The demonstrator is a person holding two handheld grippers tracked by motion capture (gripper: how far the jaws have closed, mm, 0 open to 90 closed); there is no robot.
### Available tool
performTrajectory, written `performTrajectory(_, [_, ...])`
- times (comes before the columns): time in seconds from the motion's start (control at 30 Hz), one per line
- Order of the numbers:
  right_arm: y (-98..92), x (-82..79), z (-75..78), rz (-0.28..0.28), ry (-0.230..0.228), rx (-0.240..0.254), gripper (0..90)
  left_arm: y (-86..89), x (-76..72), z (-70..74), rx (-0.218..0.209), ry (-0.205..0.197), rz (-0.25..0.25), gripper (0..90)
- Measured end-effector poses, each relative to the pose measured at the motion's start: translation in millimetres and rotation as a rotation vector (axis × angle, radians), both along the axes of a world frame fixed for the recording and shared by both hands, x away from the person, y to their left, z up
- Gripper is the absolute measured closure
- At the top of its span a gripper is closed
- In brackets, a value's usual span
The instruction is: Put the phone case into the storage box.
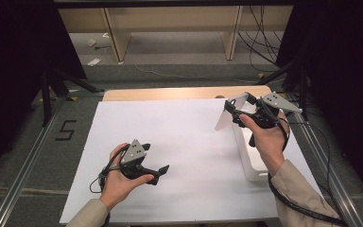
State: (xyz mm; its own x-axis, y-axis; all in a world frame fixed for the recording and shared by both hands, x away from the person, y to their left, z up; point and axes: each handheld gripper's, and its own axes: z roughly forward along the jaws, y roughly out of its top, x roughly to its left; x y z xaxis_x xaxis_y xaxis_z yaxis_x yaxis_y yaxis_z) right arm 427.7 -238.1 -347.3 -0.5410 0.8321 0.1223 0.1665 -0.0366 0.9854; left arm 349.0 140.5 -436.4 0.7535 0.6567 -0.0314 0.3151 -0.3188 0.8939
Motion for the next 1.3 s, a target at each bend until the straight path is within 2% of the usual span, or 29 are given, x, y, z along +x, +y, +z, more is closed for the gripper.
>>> performTrajectory(0.63, [-15.2, 2.7, 5.6, -0.049, -0.012, 0.014, 18.0, 0.2, 0.0, -0.2, 0.0, 0.001, 0.002, 0.0])
performTrajectory(1.3, [-24.9, 5.6, 4.7, -0.093, -0.002, 0.009, 18.0, 0.3, -0.1, -0.1, -0.001, 0.0, 0.002, 0.0])
